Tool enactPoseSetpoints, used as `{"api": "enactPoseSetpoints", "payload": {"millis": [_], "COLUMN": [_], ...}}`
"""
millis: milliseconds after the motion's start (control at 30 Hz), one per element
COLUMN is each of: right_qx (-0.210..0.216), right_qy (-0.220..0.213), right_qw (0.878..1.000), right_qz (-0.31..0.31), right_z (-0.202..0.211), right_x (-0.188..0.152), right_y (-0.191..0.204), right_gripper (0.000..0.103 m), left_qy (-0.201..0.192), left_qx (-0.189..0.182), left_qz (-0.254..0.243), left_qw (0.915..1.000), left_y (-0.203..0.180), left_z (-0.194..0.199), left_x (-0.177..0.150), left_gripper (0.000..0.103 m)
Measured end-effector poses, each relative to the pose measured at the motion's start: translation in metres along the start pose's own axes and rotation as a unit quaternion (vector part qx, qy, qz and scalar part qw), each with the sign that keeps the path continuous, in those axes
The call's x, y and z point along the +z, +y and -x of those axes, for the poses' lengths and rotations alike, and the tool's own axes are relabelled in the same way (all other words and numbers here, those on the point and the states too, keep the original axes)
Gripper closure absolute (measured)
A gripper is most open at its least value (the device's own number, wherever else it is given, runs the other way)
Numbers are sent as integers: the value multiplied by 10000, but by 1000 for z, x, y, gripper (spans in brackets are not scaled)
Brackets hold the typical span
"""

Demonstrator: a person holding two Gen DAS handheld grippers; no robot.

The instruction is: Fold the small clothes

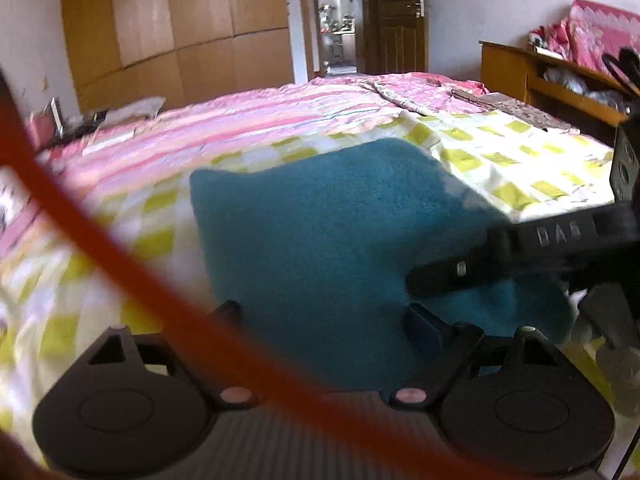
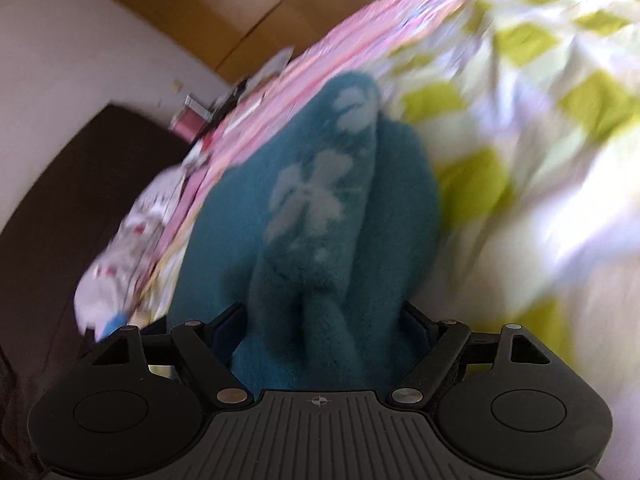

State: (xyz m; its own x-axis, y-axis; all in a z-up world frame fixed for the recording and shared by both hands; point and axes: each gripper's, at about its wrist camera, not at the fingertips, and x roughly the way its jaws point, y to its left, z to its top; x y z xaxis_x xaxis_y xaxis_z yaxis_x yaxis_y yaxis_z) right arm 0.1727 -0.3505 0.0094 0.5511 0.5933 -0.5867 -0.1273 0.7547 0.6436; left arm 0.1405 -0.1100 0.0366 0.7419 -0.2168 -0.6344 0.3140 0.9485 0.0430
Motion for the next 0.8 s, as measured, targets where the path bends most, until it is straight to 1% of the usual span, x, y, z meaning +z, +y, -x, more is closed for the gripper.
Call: {"api": "enactPoseSetpoints", "payload": {"millis": [33, 67, 133, 167, 233, 300, 367, 400, 433, 467, 533, 567, 667, 733, 800], "right_qx": [-13, -99, -401, -526, -695, -710, -598, -573, -633, -806, -1039, -1063, -1145, -1113, -870], "right_qy": [158, 254, 162, 70, -188, -626, -992, -1076, -1079, -1031, -877, -853, -1032, -1110, -1148], "right_qw": [9999, 9995, 9983, 9976, 9971, 9955, 9932, 9925, 9921, 9913, 9906, 9906, 9880, 9875, 9888], "right_qz": [69, 165, 394, 439, 246, -10, -104, -69, 45, 159, 147, 98, 30, -87, -393], "right_z": [5, 9, 18, 22, 35, 56, 72, 73, 69, 60, 39, 31, 26, 24, 20], "right_x": [-13, -23, -34, -34, -31, -30, -30, -29, -26, -21, -12, -8, 0, 5, 6], "right_y": [8, 15, 28, 31, 32, 33, 36, 40, 44, 46, 42, 37, 25, 13, -8], "right_gripper": [27, 28, 28, 28, 28, 29, 30, 33, 37, 40, 65, 66, 70, 71, 72], "left_qy": [22, 55, 66, 10, -106, -198, -404, -508, -578, -613, -631, -594, -322, -158, -22], "left_qx": [-52, -141, -227, -189, -124, -153, -130, -80, -28, 31, 215, 280, 473, 390, 343], "left_qz": [33, 25, -183, -349, -513, -382, -286, -253, -223, -208, -174, -143, -28, 22, 157], "left_qw": [10000, 9999, 9996, 9992, 9986, 9990, 9987, 9984, 9981, 9979, 9976, 9977, 9984, 9991, 9993], "left_y": [1, 2, -4, -8, -11, -4, 6, 12, 16, 20, 26, 29, 32, 31, 29], "left_z": [10, 19, 31, 34, 41, 49, 59, 62, 62, 59, 48, 41, 13, -4, -17], "left_x": [-7, -13, -22, -25, -25, -19, -12, -8, -3, 2, 10, 13, 19, 20, 20], "left_gripper": [10, 10, 10, 11, 11, 11, 11, 11, 11, 11, 11, 11, 12, 11, 10]}}
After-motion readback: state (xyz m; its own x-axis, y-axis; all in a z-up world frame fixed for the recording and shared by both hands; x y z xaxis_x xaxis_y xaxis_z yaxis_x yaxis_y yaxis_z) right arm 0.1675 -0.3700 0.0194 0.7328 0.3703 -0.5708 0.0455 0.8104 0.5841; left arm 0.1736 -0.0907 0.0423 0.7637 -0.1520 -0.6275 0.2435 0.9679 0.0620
